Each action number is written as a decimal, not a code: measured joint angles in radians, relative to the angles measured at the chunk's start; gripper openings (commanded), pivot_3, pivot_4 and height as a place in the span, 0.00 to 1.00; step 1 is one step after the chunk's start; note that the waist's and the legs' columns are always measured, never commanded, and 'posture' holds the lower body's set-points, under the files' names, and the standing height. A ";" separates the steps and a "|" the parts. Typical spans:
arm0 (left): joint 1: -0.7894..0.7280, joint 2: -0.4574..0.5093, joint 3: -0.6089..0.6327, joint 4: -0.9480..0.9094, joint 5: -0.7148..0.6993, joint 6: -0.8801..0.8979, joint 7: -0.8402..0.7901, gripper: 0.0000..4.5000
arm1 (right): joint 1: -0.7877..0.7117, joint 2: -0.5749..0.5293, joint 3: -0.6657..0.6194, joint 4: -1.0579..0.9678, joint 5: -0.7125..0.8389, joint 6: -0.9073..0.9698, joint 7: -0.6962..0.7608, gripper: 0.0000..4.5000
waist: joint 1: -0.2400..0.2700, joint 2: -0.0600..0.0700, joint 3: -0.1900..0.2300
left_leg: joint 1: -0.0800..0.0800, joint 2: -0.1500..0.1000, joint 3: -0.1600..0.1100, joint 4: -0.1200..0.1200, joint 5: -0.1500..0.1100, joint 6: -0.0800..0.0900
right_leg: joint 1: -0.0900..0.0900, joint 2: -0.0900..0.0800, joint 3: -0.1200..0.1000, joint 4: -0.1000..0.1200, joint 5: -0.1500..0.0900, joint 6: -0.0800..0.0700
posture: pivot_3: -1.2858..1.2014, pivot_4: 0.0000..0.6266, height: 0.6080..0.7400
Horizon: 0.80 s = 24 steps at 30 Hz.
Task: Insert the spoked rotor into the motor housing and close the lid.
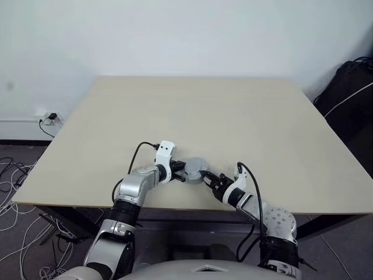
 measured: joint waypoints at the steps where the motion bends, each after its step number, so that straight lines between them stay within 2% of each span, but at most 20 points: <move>1: 0.000 0.000 0.000 0.000 0.000 0.000 0.000 0.00 | 0.001 0.000 0.000 -0.001 0.000 0.000 -0.001 0.28 | 0.000 0.000 0.000 | 0.000 0.000 0.000 0.000 0.000 0.000 | 0.000 0.000 0.000 0.000 0.000 0.000 | 0.52 0.00 1.00; 11: 0.003 -0.002 0.000 0.000 0.000 -0.003 0.000 0.00 | 0.005 0.001 0.004 -0.012 -0.002 -0.003 -0.009 0.28 | 0.001 0.000 0.000 | 0.000 0.000 0.000 0.000 0.000 0.000 | 0.000 0.000 0.000 0.000 0.000 0.000 | 0.52 0.00 1.00; 16: 0.041 -0.027 0.018 0.000 -0.001 -0.074 0.025 0.00 | 0.011 0.004 0.008 -0.014 -0.002 -0.015 -0.010 0.28 | 0.001 0.000 0.000 | 0.000 0.000 0.000 0.000 0.000 0.000 | 0.000 -0.002 0.000 0.000 0.000 0.000 | 0.52 0.00 1.00; 20: 0.119 -0.089 0.043 0.004 0.008 -0.289 0.140 0.00 | 0.019 0.008 0.014 -0.016 0.021 -0.016 -0.010 0.28 | 0.001 -0.002 0.003 | -0.001 0.000 0.000 0.000 0.000 0.000 | -0.001 -0.003 0.002 0.000 0.000 0.000 | 0.52 0.00 1.00; 24: 0.155 -0.086 0.124 -0.015 0.030 -0.540 0.293 0.00 | 0.040 0.014 0.010 -0.016 0.063 -0.013 -0.012 0.28 | -0.001 -0.005 0.005 | -0.003 0.002 0.001 -0.002 0.000 -0.002 | -0.006 -0.002 0.003 0.000 0.000 -0.002 | 0.52 0.00 1.00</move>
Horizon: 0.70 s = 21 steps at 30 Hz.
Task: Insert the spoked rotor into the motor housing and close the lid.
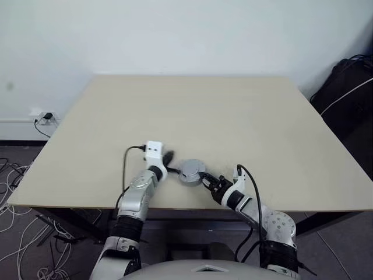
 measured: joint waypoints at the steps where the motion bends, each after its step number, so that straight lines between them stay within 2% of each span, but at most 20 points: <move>1: 0.014 0.001 0.015 -0.012 -0.014 -0.021 0.012 0.00 | 0.003 0.000 0.001 0.000 0.006 0.000 -0.001 0.28 | 0.002 0.000 0.000 | 0.000 0.000 0.000 0.000 0.000 0.000 | 0.000 0.000 0.000 0.000 0.000 0.000 | 0.52 0.00 1.00; 5: 0.102 0.002 0.081 -0.052 -0.181 0.016 -0.065 0.00 | 0.007 0.000 0.006 0.000 0.034 -0.002 -0.001 0.28 | 0.002 -0.001 0.000 | -0.003 -0.002 0.001 0.000 0.000 0.003 | -0.004 -0.001 -0.001 0.000 0.000 0.000 | 0.52 0.00 1.00; 7: 0.133 -0.001 0.088 -0.071 -0.227 0.061 -0.077 0.00 | 0.009 0.000 0.006 0.000 0.049 -0.002 -0.001 0.28 | 0.002 -0.001 0.001 | -0.004 -0.003 0.002 0.000 0.001 0.006 | -0.004 -0.001 -0.001 0.000 0.000 0.000 | 0.52 0.00 1.00; 10: 0.191 -0.005 0.114 -0.145 -0.367 0.166 -0.133 0.00 | 0.009 0.001 0.004 0.000 0.097 -0.006 0.011 0.28 | -0.002 0.000 0.001 | -0.004 -0.002 0.002 0.000 0.002 0.007 | -0.004 -0.001 -0.001 0.000 0.000 0.000 | 0.52 0.00 1.00; 12: 0.237 -0.007 0.114 -0.185 -0.427 0.173 -0.190 0.00 | 0.010 0.001 0.002 0.000 0.140 -0.012 0.028 0.28 | -0.003 0.000 0.001 | -0.004 -0.002 0.002 0.000 0.002 0.006 | -0.004 -0.001 -0.001 0.000 0.000 -0.001 | 0.52 0.00 1.00; 21: 0.348 -0.005 0.120 -0.259 -0.606 0.214 -0.304 0.00 | 0.012 0.000 0.005 0.000 0.301 -0.045 0.075 0.28 | -0.002 0.000 0.002 | -0.004 -0.001 0.002 0.000 0.002 0.006 | -0.004 0.000 -0.001 0.000 -0.001 -0.001 | 0.52 0.00 1.00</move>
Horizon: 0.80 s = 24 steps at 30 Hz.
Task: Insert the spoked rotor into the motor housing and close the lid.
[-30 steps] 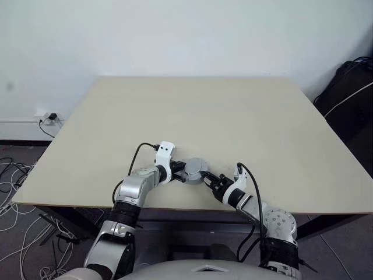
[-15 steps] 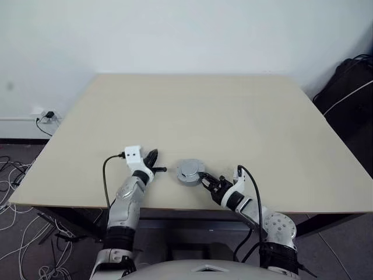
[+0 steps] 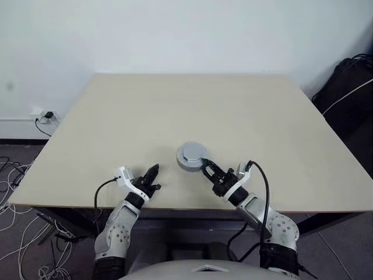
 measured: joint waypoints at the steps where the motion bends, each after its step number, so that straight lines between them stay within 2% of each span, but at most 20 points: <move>1: 0.004 0.000 0.009 -0.006 -0.062 0.037 -0.022 0.00 | 0.000 0.000 0.004 0.000 0.007 -0.001 0.000 0.28 | -0.001 0.000 0.000 | 0.000 0.000 0.000 0.000 0.000 0.000 | 0.000 0.000 0.000 0.000 0.000 0.000 | 0.52 0.00 1.00; 9: 0.046 0.001 0.080 -0.037 -0.489 0.347 0.023 0.00 | 0.009 -0.004 0.050 0.000 0.026 -0.008 -0.001 0.28 | -0.005 0.001 0.001 | 0.000 0.001 0.000 0.000 0.000 0.000 | 0.000 0.002 0.000 0.000 0.000 0.000 | 0.52 0.00 1.00; 15: 0.076 0.003 0.074 -0.038 -0.525 0.353 0.040 0.00 | 0.015 -0.006 0.067 0.000 0.026 -0.020 -0.003 0.28 | -0.005 0.001 0.001 | 0.001 0.001 0.001 0.001 0.000 -0.001 | 0.001 0.004 0.001 0.000 -0.001 -0.002 | 0.52 0.00 1.00; 18: 0.078 0.004 0.062 -0.038 -0.553 0.380 0.043 0.13 | 0.016 -0.007 0.072 -0.001 0.026 -0.022 -0.008 0.28 | -0.006 0.001 0.001 | 0.001 0.001 0.001 0.001 -0.001 -0.002 | 0.001 0.003 0.002 0.000 -0.002 -0.004 | 0.52 0.00 1.00; 24: 0.078 0.005 0.058 -0.038 -0.583 0.408 0.065 0.58 | 0.017 -0.008 0.087 -0.001 0.026 -0.022 -0.012 0.28 | -0.008 0.001 0.001 | 0.001 0.001 0.001 0.001 -0.001 -0.002 | 0.000 0.003 0.002 0.001 -0.002 -0.004 | 0.52 0.00 1.00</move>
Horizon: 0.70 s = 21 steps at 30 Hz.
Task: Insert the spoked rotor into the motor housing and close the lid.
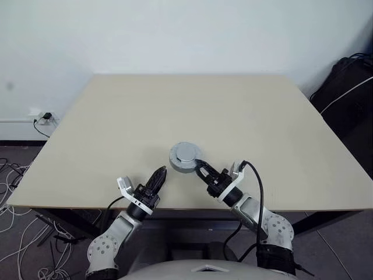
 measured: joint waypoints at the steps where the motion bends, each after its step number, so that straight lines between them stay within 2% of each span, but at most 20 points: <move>1: 0.000 0.000 0.000 0.000 -0.001 0.004 0.001 0.65 | 0.000 0.000 0.002 0.000 0.000 0.000 -0.001 0.28 | 0.000 0.000 0.000 | 0.000 0.000 0.000 0.000 0.000 0.000 | 0.000 0.000 0.000 0.000 0.000 0.000 | 0.52 0.00 1.00; 5: -0.001 0.000 -0.002 0.000 -0.004 0.010 0.016 0.95 | 0.001 -0.001 0.010 0.000 0.000 -0.002 -0.006 0.28 | 0.000 0.000 0.000 | 0.000 0.000 0.000 0.000 0.000 0.000 | 0.000 0.000 0.000 0.000 0.000 0.000 | 0.52 0.00 1.00; 6: -0.001 0.000 -0.002 0.000 -0.005 0.011 0.021 0.99 | 0.001 -0.001 0.012 0.000 0.000 -0.003 -0.007 0.28 | 0.000 0.000 0.000 | 0.000 0.000 0.000 0.000 0.000 0.000 | 0.000 0.000 0.000 0.000 0.000 0.000 | 0.52 0.00 1.00; 21: -0.019 0.000 -0.019 0.005 -0.021 0.042 0.056 0.99 | 0.011 -0.028 0.046 -0.001 -0.001 0.027 -0.009 0.28 | 0.000 0.000 0.000 | 0.000 0.000 0.000 0.000 0.000 0.000 | 0.000 0.000 0.001 0.000 0.000 -0.001 | 0.52 0.00 1.00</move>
